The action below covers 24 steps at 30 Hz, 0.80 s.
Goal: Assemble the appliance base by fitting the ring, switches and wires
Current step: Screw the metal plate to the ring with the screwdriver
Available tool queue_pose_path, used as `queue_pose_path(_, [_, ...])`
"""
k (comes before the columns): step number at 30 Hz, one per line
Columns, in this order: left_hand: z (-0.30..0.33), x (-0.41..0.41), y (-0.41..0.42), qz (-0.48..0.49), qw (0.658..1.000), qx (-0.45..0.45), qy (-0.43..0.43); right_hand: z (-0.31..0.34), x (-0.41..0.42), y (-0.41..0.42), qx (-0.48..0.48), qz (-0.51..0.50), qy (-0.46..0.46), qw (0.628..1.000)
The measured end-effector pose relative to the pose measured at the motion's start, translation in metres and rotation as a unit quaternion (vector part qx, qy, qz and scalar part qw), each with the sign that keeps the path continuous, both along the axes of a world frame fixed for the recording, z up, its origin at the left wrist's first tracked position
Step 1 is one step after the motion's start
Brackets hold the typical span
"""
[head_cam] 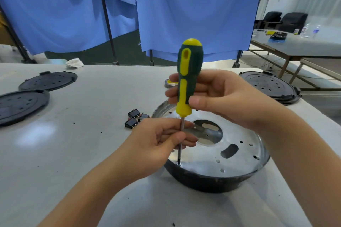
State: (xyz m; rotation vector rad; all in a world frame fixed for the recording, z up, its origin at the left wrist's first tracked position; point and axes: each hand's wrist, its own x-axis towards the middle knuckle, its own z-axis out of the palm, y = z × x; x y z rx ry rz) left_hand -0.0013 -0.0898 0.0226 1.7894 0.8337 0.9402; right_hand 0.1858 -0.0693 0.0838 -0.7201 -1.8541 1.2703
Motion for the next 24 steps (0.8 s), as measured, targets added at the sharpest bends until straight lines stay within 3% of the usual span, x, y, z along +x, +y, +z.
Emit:
queue_pose_path(3, [-0.002, 0.000, 0.000, -0.015, 1.000, 0.007, -0.012, -0.002, -0.004, 0.001, 0.052, -0.086, -0.028, 0.995])
queue_pose_path(8, [-0.001, 0.001, 0.002, 0.115, 0.991, 0.047, -0.045, -0.011, -0.021, 0.000, 0.142, -0.197, -0.062, 0.968])
queue_pose_path(10, [-0.002, 0.001, 0.004, 0.121, 0.991, 0.031, -0.058, -0.014, -0.025, 0.000, 0.143, -0.208, -0.063, 0.966])
queue_pose_path(12, [-0.002, 0.000, 0.005, 0.096, 0.994, 0.025, -0.046, -0.013, -0.023, 0.001, 0.097, -0.174, -0.040, 0.979])
queue_pose_path(15, [-0.001, 0.001, 0.003, 0.053, 0.998, 0.026, -0.032, -0.009, -0.015, 0.001, -0.009, -0.035, -0.003, 0.999])
queue_pose_path(19, [-0.002, 0.001, 0.002, 0.017, 0.999, 0.015, -0.026, -0.005, -0.001, 0.002, -0.059, 0.082, 0.002, 0.995])
queue_pose_path(22, [-0.003, 0.000, 0.001, 0.017, 0.999, 0.020, -0.037, -0.001, 0.002, 0.000, -0.039, 0.091, -0.030, 0.995])
queue_pose_path(24, [-0.002, 0.001, 0.001, 0.040, 0.998, 0.036, -0.037, 0.000, -0.004, -0.003, 0.003, 0.013, -0.050, 0.999])
